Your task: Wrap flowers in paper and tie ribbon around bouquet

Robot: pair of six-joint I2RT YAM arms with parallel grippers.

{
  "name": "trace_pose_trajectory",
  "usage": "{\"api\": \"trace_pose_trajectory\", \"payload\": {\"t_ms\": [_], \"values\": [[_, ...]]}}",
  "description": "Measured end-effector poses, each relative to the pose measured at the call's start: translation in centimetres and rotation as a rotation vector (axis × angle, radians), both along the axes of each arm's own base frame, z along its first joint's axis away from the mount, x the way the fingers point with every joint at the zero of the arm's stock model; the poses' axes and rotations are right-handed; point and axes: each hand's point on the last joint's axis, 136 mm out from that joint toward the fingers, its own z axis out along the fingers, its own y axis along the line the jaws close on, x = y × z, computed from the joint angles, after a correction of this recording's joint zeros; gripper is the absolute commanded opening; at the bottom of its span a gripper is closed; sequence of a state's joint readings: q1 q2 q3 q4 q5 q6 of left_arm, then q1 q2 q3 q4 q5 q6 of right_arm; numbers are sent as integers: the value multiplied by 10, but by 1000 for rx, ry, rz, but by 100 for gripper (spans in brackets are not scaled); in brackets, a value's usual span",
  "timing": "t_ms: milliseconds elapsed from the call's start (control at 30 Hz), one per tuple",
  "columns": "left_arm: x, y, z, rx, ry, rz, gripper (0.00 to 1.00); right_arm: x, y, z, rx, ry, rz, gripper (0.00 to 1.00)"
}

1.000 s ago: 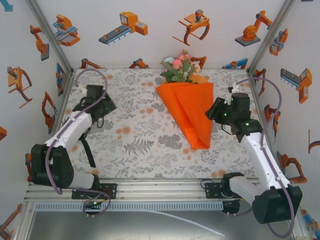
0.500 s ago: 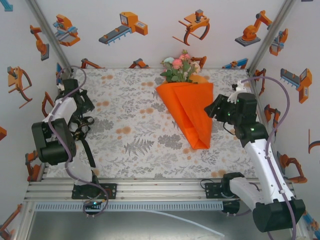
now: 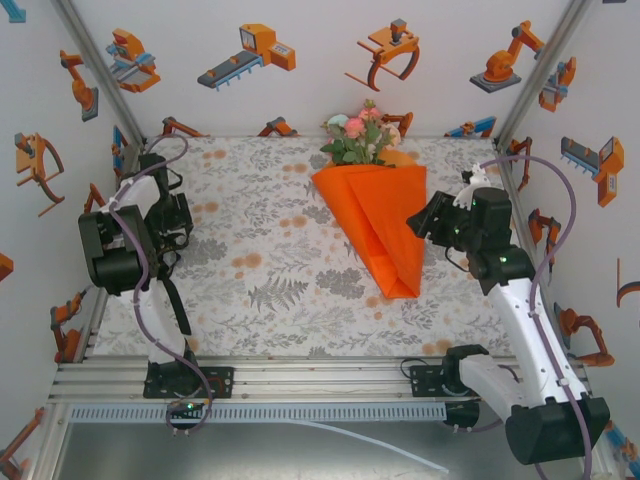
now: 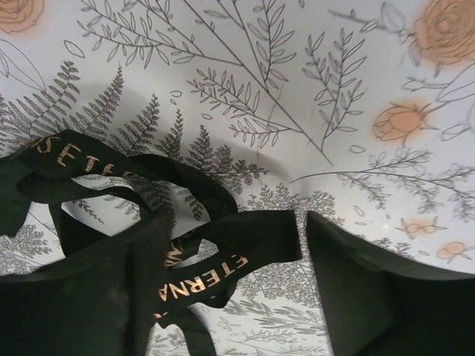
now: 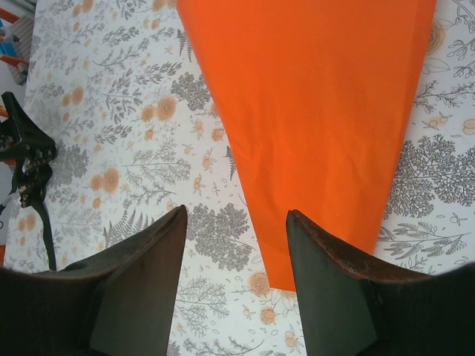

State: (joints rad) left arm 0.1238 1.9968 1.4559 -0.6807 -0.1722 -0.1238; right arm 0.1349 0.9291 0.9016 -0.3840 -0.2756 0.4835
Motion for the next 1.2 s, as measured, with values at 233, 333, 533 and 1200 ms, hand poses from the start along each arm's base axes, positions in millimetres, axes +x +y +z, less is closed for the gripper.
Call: {"api": "trace_pose_trajectory", "payload": {"t_ms": [233,333,533,1200], "values": [[-8,-15,-2,-19,48,-59,0,-1,3,0,42,13,-1,53],[-9,-27,9,-34,35,-82,0,-1,3,-1,45,15,-1,54],[3,-101,134,-85,-224,-186,0,-5,32,10,39,-45,111,74],[-154,-249,496,-652,-1106,-562,0,26,250,24,28,-268,727,79]]}}
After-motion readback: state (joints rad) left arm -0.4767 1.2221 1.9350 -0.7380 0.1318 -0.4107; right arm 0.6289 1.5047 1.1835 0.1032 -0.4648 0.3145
